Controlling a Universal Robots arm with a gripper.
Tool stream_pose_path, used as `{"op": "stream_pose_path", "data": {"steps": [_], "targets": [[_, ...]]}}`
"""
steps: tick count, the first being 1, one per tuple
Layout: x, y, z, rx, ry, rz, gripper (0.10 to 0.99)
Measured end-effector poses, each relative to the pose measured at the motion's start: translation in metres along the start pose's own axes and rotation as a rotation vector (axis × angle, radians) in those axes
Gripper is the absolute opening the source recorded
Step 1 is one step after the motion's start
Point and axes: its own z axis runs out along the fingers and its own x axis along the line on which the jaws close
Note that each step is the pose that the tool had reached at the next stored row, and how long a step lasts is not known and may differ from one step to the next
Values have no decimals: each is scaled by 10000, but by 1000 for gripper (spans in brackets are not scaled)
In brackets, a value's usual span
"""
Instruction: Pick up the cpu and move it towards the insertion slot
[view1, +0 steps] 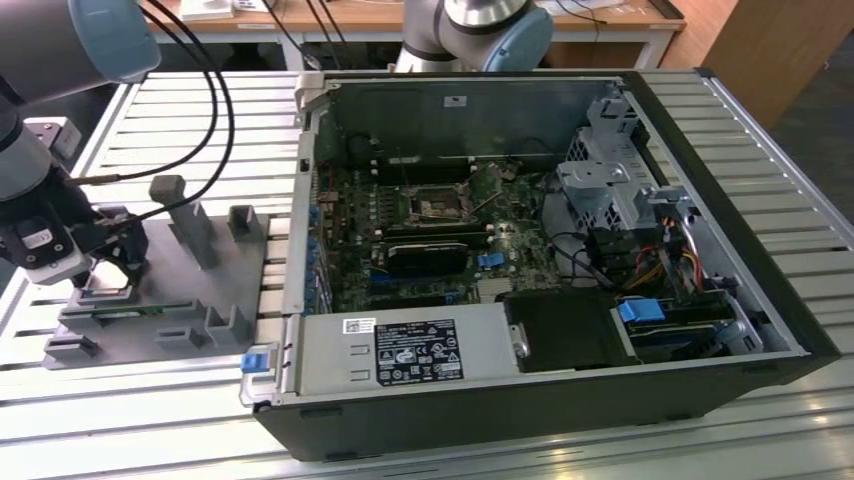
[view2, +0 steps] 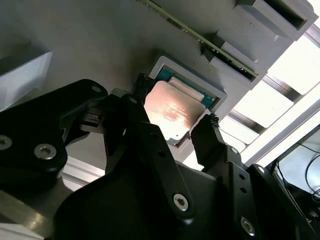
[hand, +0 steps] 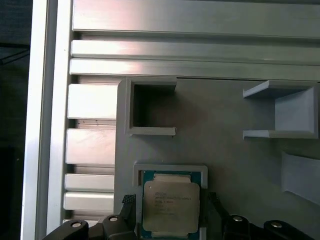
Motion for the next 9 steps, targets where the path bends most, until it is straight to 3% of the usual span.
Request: {"op": "stream_pose_path", "data": {"steps": [1,9], "targets": [[0,2,3,-2,0,-7,627],[13,18,11,-35,-1,-18,627]]}}
